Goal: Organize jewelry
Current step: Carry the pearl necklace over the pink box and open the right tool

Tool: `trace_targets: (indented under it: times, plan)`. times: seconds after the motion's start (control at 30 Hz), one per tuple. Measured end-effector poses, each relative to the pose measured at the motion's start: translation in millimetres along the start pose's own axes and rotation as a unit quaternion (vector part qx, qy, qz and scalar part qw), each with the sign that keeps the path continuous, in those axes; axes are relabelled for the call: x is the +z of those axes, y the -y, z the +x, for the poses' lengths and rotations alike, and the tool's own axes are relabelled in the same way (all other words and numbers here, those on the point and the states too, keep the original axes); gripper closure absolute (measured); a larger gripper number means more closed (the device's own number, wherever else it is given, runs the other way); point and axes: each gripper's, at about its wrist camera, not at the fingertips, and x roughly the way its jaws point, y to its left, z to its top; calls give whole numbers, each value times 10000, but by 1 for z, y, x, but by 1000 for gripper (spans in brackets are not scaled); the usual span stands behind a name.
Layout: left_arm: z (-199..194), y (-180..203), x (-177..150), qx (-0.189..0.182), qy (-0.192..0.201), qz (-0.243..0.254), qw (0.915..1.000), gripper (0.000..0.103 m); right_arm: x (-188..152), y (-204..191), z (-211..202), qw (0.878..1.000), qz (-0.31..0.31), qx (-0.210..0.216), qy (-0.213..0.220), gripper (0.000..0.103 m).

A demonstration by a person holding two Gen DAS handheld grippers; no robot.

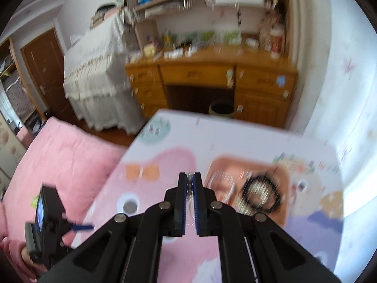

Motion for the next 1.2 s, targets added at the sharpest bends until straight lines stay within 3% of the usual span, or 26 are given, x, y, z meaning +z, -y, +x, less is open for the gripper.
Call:
trace_targets:
  times: [0.17, 0.33, 0.43, 0.5, 0.57, 0.77, 0.93, 1.03, 1.2]
  plan:
    - [-20, -3, -5, 39, 212, -60, 9997, 23, 21, 8, -14, 9981, 83, -193, 582, 98]
    - [-42, -3, -7, 45, 513, -103, 9986, 23, 16, 24, 10, 9963, 478, -310, 640, 98]
    - [-57, 0, -9, 30, 669, -189, 9976, 23, -2, 35, 39, 9955, 739, -516, 279, 95]
    - [-67, 3, -12, 62, 786, -268, 9965, 23, -18, 44, 58, 9927, 1070, -516, -184, 80]
    - [-79, 8, -16, 156, 993, -360, 9943, 23, -33, 51, 64, 9882, 1391, -414, -489, 58]
    - [-103, 41, -35, 491, 1342, -367, 9891, 23, -86, 49, 31, 9813, 1629, -282, -987, 32]
    - [-105, 90, -51, 767, 1073, -173, 9911, 22, -148, 34, -11, 9752, 1209, -230, -1838, 21]
    - [-106, 121, -59, 752, 887, 37, 9932, 21, -180, 30, -43, 9701, 1008, -284, -2190, 17]
    - [-120, 167, -70, 643, 914, 500, 9925, 18, -217, 44, -106, 9611, 1326, -526, -2365, 14]
